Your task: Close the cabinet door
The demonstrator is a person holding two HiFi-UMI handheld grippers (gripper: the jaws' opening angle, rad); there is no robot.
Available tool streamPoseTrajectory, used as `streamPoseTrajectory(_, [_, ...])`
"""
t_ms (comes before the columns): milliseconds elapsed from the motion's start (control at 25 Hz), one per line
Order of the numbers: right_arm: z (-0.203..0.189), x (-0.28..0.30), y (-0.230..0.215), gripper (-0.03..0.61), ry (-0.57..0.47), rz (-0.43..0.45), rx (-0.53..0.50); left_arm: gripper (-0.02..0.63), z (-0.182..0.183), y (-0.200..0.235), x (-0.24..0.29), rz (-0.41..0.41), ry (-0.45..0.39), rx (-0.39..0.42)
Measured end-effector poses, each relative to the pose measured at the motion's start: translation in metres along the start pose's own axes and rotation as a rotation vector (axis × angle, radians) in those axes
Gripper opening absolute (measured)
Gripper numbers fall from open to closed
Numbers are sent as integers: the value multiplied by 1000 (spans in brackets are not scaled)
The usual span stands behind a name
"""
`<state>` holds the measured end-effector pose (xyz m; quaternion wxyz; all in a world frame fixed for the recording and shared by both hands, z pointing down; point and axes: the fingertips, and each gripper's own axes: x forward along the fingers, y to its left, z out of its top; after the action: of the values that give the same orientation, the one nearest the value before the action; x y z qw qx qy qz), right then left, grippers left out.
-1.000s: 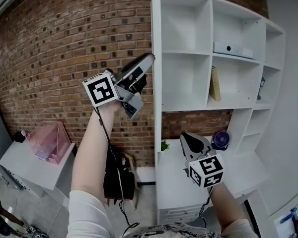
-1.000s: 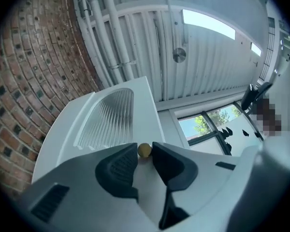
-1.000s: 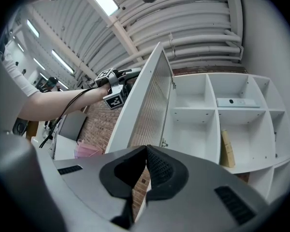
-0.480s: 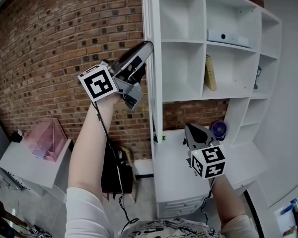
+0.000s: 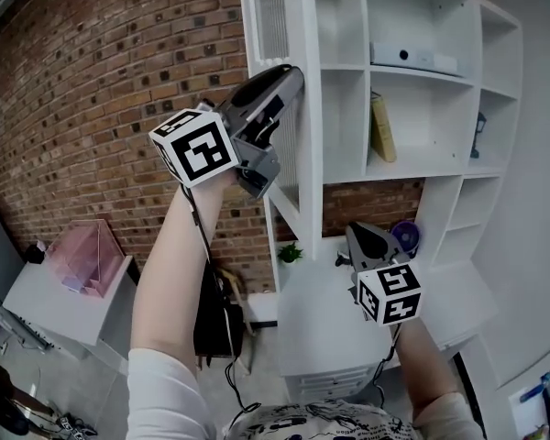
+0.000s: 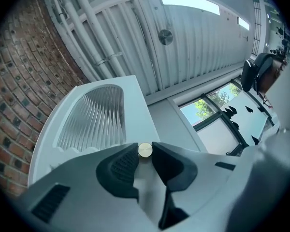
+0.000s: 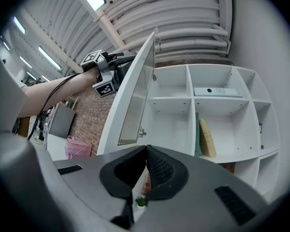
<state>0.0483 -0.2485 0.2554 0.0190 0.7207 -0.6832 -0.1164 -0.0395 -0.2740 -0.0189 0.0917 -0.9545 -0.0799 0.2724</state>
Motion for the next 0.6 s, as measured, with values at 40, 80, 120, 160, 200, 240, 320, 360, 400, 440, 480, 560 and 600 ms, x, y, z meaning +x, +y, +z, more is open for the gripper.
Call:
streamPoseTrajectory(40, [-2,2,-9,15,-1,3,2,97,-5,0,8,11,0,8])
streamPoseTrajectory(80, [-4,4,-18,15,2,9,6,97,-8,0,15,19,-8,12])
streamPoseTrajectory(120, [-6,6,-26,15,6,15,8,97,-12,1,22,26,-17,14])
streamPoseTrajectory(160, [-7,8,-35,15,8,23,9,97,-15,2,29,33,-24,16])
streamPoseTrajectory(200, [-9,8,-44,15,6,29,10,98,-19,2,35,42,-27,19])
streamPoseTrajectory(240, [-9,8,-54,15,0,33,11,97,-23,2,41,51,-26,23])
streamPoseTrajectory(320, [-9,10,-75,15,-12,38,22,97,-31,2,55,67,-14,40])
streamPoseTrajectory(360, [-11,12,-84,15,-14,43,29,97,-35,2,62,74,-3,55])
streamPoseTrajectory(400, [-12,14,-91,15,-15,50,33,97,-40,2,69,82,9,73])
streamPoseTrajectory(440, [-14,17,-97,15,-17,59,33,97,-45,3,76,90,19,89])
streamPoseTrajectory(480, [-16,19,-102,15,-21,69,31,95,-51,5,83,99,28,102])
streamPoseTrajectory(560, [-22,22,-113,15,-23,93,27,91,-64,11,97,124,44,119])
streamPoseTrajectory(600, [-25,24,-119,15,-21,105,25,91,-71,15,104,141,55,129])
